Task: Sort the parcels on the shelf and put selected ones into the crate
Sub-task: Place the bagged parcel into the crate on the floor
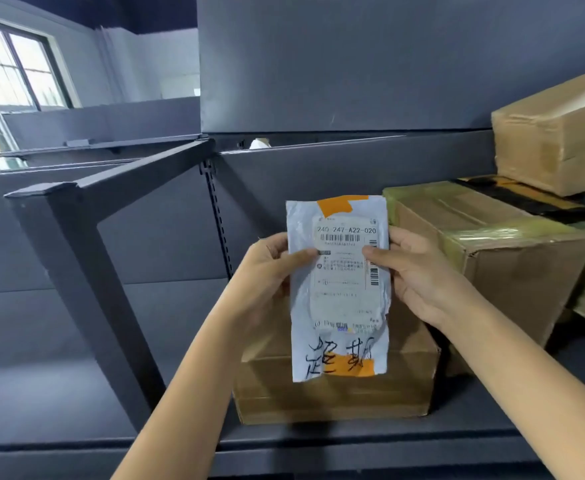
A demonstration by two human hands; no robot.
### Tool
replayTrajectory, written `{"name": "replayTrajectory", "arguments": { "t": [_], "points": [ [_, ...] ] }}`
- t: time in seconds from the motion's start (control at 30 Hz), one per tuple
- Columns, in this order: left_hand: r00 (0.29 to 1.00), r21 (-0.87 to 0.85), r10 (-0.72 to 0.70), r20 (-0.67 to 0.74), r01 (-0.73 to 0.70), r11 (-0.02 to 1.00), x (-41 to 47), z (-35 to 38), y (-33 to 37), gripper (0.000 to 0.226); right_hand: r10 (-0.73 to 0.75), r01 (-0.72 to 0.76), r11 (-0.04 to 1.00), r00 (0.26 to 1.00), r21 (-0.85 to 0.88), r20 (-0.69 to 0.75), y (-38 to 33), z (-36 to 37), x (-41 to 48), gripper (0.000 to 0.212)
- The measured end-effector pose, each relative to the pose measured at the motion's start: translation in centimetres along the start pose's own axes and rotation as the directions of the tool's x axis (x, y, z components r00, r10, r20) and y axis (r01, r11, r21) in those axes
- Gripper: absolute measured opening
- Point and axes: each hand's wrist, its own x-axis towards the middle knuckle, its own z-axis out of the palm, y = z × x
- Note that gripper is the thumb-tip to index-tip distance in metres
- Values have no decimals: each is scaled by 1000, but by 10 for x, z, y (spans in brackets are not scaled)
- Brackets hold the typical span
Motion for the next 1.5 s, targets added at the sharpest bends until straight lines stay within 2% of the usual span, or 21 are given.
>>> {"name": "replayTrajectory", "arguments": {
  "t": [0.1,0.3,0.4,0.53,0.63,0.8,0.93,1.07,1.3,1.4,1.5],
  "points": [
    [998,13,-57,19,57,998,-2,1,-8,28,-12,13,999,999,38,-38,1,-2,3,20],
    [987,96,-129,98,120,988,-4,-4,-14,24,-53,65,982,996,177,-68,-8,-4,10,26],
    [984,55,-134,115,128,990,-8,-7,-17,26,-42,37,981,999,190,23,-13,-7,9,28],
    [992,-12,-98,81,99,995,-11,-12,-20,27,26,-70,981,972,179,235,0,-10,-2,45],
    [991,-10,-96,90,97,995,-13,-10,-20,28,46,-98,976,966,194,255,9,-11,-11,54],
    [992,19,-101,81,100,995,-8,7,-19,21,18,-59,973,983,222,183,7,-19,-18,46],
    [995,76,-79,54,75,994,0,32,-22,31,28,-46,985,994,164,108,3,-36,-35,44],
    [992,55,-81,95,76,996,2,67,-31,39,26,-26,988,1000,151,5,1,-61,-63,47],
    [915,66,-99,392,80,995,1,146,-66,26,18,10,995,962,99,-274,-5,-119,-143,47],
    [849,81,-169,501,149,986,-6,189,-91,24,16,15,997,907,70,-420,-2,-143,-187,46],
    [764,115,-238,599,213,970,-20,235,-122,22,37,12,997,819,81,-572,6,-165,-235,49]
  ]
}}
